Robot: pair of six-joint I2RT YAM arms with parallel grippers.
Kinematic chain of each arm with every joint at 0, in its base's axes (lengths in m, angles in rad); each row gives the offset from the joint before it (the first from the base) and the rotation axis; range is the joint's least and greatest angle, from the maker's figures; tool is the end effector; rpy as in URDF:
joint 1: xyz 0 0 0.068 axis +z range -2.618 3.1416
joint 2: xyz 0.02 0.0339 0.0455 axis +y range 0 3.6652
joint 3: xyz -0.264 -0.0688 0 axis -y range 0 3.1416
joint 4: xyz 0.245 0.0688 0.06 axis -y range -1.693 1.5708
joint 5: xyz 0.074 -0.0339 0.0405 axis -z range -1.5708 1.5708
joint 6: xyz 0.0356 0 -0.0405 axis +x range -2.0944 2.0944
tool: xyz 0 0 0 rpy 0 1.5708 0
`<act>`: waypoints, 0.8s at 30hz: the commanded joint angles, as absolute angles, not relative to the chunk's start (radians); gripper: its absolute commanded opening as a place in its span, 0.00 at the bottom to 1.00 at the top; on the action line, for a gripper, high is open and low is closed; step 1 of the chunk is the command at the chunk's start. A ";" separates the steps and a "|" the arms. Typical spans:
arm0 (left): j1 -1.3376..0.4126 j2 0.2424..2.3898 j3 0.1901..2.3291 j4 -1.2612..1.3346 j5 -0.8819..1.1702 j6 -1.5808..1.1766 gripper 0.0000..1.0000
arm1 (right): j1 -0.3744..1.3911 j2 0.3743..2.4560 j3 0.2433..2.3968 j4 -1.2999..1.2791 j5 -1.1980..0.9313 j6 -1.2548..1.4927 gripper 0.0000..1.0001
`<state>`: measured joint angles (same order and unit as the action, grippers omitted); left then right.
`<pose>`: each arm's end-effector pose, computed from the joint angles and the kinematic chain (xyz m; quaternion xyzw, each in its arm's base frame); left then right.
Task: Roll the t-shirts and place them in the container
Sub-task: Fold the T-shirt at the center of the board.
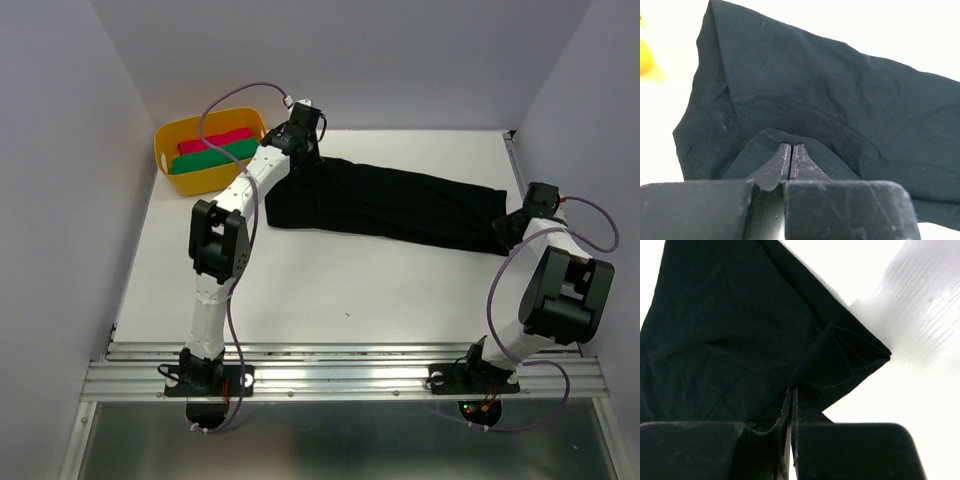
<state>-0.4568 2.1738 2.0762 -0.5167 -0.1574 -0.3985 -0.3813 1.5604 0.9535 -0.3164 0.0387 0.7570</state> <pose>0.4589 -0.2193 0.3039 -0.0104 0.8857 -0.1268 0.4464 0.2954 -0.1199 0.1996 0.5160 0.7951 0.0414 0.3159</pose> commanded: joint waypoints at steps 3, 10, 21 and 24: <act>-0.445 2.246 2.181 -0.503 -0.169 -0.387 0.00 | -0.388 1.595 1.009 -0.252 0.032 0.781 0.01; -0.433 2.350 2.278 -0.474 -0.129 -0.390 0.12 | -0.388 1.661 1.063 -0.244 0.054 0.782 0.04; -0.431 2.231 2.246 -0.468 -0.121 -0.364 0.66 | -0.388 1.617 1.155 -0.325 0.089 0.674 0.63; -0.439 2.189 2.198 -0.500 -0.092 -0.351 0.65 | -0.336 1.591 1.180 -0.359 0.107 0.628 0.63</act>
<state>-0.4366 2.3432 2.2303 -0.4988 -0.1123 -0.3813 -0.3717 1.6543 1.1179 -0.3191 0.0704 0.6991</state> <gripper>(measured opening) 0.652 0.625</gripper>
